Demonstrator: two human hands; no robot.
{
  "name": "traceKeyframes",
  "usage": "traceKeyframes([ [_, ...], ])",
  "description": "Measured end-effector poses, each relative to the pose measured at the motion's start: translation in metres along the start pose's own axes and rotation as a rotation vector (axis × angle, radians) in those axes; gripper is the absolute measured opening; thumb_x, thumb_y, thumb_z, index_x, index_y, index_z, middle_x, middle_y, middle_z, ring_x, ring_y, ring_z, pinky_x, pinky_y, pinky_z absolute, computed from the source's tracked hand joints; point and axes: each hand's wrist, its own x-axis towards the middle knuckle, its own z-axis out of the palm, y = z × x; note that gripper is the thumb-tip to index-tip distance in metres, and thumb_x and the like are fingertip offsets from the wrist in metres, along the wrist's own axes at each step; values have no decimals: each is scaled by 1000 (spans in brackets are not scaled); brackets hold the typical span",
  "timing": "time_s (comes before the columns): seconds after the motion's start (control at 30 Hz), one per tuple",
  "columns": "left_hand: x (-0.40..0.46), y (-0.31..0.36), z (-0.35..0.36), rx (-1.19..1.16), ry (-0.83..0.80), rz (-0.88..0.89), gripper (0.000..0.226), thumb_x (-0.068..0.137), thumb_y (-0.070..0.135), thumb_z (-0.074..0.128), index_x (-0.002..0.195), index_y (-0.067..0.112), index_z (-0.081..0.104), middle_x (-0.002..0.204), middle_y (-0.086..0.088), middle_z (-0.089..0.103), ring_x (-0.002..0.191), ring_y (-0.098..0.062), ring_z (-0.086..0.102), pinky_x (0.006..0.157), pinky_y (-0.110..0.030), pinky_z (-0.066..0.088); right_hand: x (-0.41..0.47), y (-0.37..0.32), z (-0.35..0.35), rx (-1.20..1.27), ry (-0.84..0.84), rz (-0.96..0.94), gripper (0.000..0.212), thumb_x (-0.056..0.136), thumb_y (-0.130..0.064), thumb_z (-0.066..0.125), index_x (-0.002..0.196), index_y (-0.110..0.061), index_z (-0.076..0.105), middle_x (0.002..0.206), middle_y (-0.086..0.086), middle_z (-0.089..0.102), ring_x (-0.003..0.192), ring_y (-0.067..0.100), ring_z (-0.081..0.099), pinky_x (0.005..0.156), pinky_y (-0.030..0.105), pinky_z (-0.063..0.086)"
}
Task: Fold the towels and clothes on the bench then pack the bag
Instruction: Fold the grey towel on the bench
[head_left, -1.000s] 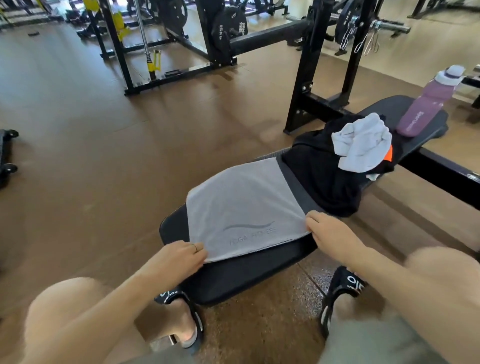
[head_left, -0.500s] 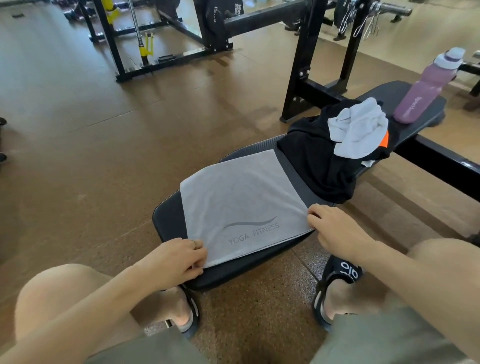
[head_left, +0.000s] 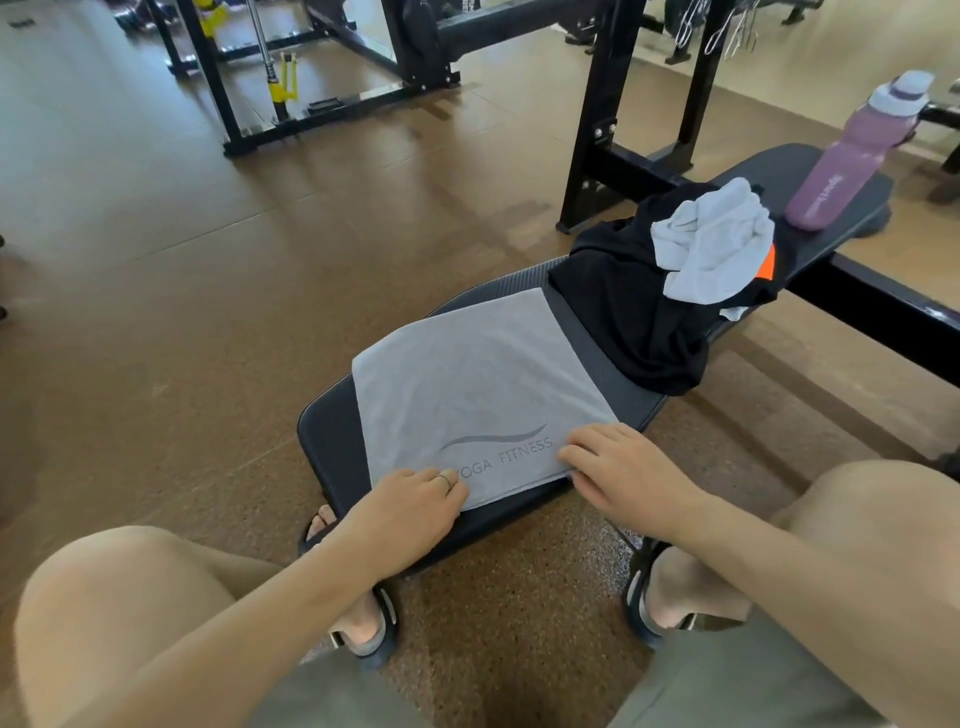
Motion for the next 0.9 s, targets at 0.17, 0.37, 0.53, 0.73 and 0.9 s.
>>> traceKeyframes([
  [0.17, 1, -3, -4, -6, -35, 21, 13, 91, 25, 69, 101, 19, 63, 98, 1, 69, 81, -18, 68, 64, -30, 53, 5, -1, 5, -15, 12, -4, 9, 96, -31, 57, 99, -23, 59, 104, -3, 57, 97, 20, 58, 88, 35, 50],
  [0.37, -1, -6, -6, -27, -52, 57, 16, 85, 24, 73, 96, 19, 63, 88, 4, 66, 71, -16, 64, 57, -28, 53, 13, -5, 5, 27, -1, 19, 5, 97, -26, 55, 96, -22, 57, 97, -4, 55, 89, 18, 53, 81, 34, 48],
  [0.53, 1, -5, -19, -82, -65, -3, 12, 95, 33, 60, 95, 21, 60, 88, 5, 65, 76, -15, 66, 65, -29, 53, 20, -5, 2, 93, -18, 62, 11, 95, -32, 51, 93, -24, 59, 92, -7, 52, 84, 14, 49, 77, 33, 47],
  [0.73, 35, 20, -20, -78, -71, -77, 31, 100, 45, 51, 109, 15, 56, 103, -4, 62, 88, -23, 67, 70, -36, 56, 25, -15, -1, -73, 21, -78, 9, 91, -26, 68, 88, -19, 61, 89, -2, 60, 81, 19, 59, 71, 33, 49],
  [0.9, 51, 25, -12, 32, -134, -19, 14, 96, 13, 55, 110, 9, 56, 101, -10, 61, 85, -29, 64, 65, -41, 54, 22, -17, 0, -139, 23, -143, 12, 94, -28, 62, 88, -17, 59, 90, 1, 58, 81, 21, 57, 68, 34, 49],
])
